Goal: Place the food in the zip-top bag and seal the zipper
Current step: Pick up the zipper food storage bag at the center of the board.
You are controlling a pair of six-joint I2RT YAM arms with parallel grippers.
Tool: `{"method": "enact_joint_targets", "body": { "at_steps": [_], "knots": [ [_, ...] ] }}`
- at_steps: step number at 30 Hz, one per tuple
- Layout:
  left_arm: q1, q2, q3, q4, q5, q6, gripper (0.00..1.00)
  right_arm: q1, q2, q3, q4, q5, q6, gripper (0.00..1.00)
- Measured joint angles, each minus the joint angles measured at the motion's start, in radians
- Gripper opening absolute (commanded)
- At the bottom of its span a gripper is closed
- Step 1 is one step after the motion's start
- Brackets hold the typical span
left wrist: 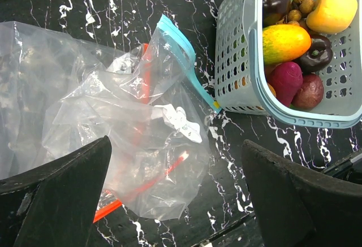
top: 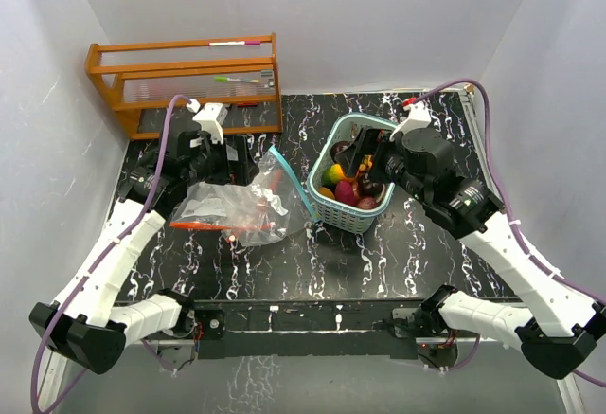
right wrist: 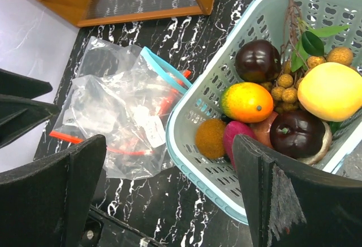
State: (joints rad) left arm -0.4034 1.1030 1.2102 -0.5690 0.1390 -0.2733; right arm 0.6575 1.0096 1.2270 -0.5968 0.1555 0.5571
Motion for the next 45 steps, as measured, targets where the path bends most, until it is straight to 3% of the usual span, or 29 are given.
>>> {"method": "enact_joint_targets", "body": {
  "at_steps": [9, 14, 20, 30, 36, 45],
  "knots": [
    [0.0, 0.0, 0.004, -0.002, -0.001, -0.004, 0.97, 0.0, -0.003, 0.0, -0.001, -0.024, -0.088, 0.98],
    [-0.005, -0.014, -0.006, -0.014, -0.005, -0.033, 0.83, 0.0, -0.014, 0.0, 0.016, -0.061, -0.129, 0.98],
    [-0.097, -0.086, -0.055, -0.016, -0.07, -0.093, 0.81, 0.0, 0.007, -0.018, 0.028, -0.075, -0.137, 0.98],
    [-0.383, -0.037, -0.161, -0.017, -0.356, -0.238, 0.8, 0.0, 0.01, -0.063, 0.024, -0.075, -0.136, 0.98],
    [-0.407, -0.029, -0.194, -0.032, -0.568, -0.333, 0.85, 0.0, -0.009, -0.066, 0.023, -0.075, -0.136, 0.98],
    [-0.409, -0.113, -0.208, -0.088, -0.734, -0.426, 0.87, 0.0, -0.062, -0.09, 0.022, -0.072, -0.136, 0.98]
  ]
}}
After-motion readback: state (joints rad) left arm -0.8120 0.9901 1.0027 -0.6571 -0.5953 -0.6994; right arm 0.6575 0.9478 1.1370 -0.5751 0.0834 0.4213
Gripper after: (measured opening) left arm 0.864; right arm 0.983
